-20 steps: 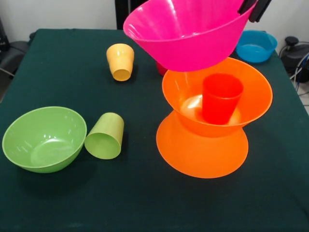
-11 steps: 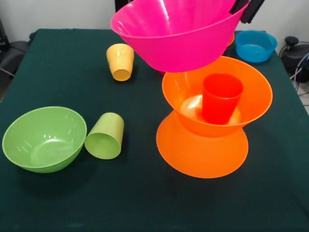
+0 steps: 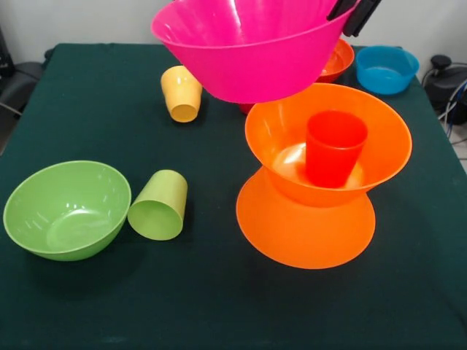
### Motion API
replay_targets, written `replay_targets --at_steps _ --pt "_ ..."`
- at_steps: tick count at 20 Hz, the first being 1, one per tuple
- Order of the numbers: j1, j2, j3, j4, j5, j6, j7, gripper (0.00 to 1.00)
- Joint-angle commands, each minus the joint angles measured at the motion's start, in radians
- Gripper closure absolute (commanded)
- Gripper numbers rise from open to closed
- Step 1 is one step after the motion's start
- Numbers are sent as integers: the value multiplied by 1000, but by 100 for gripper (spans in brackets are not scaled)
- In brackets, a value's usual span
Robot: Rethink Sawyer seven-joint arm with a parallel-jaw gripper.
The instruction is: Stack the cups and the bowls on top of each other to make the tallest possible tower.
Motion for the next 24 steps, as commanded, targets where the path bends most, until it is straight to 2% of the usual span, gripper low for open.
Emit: replay_targets --at_steps 1,5,11,24 --pt "34 11 14 33 -64 4 24 100" --pt "51 12 -4 56 -68 -27 39 100" --pt "74 45 -43 14 -86 4 35 100" --pt "92 73 -84 -14 -70 3 34 100"
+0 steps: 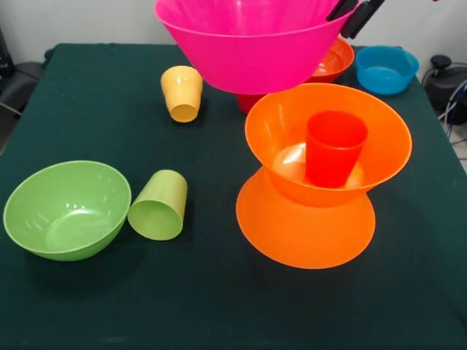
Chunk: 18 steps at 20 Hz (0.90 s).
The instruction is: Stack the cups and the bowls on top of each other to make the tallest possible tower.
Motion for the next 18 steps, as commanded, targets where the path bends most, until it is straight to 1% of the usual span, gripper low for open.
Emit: replay_targets --at_steps 1,9,18 --pt "17 20 19 -2 -64 2 31 100" --pt "27 22 5 18 -54 -25 45 100" --pt "39 33 -8 16 -53 -36 65 100"
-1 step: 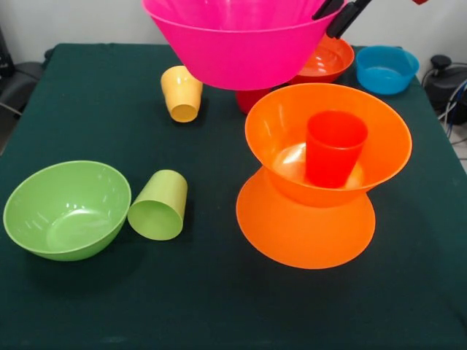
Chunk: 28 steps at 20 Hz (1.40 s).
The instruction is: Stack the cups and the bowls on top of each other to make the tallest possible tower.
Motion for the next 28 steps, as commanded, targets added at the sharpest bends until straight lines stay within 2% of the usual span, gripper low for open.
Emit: replay_targets --at_steps 1,28 --pt "29 21 28 11 -52 -34 66 100" --pt "53 74 -18 -40 -27 -25 107 100"
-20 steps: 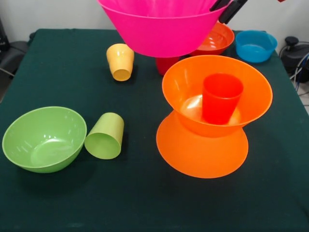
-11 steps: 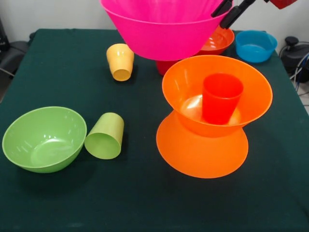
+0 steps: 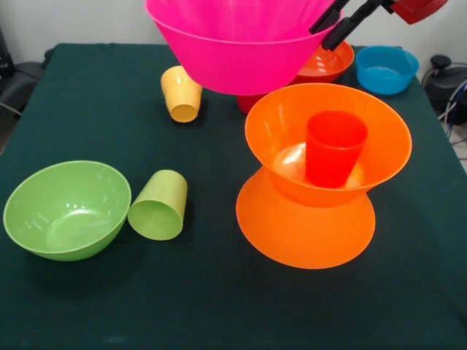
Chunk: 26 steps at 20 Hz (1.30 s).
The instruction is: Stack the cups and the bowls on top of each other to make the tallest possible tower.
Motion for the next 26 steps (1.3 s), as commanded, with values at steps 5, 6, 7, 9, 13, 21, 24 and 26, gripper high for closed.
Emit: replay_targets --at_steps 5,6,7,9,13,21,24,26 --pt "21 20 27 -32 -21 -32 120 100" --pt "23 19 26 -27 -21 -38 122 100" --pt "24 18 25 -22 -20 -44 125 100" --pt "27 20 21 -22 -19 -46 130 100" --pt "30 21 16 -21 -13 -48 135 100" --pt "29 24 17 -23 -6 -49 135 100" --pt "30 29 16 -31 -3 -44 141 100" --pt "31 31 15 -33 0 -41 146 100"
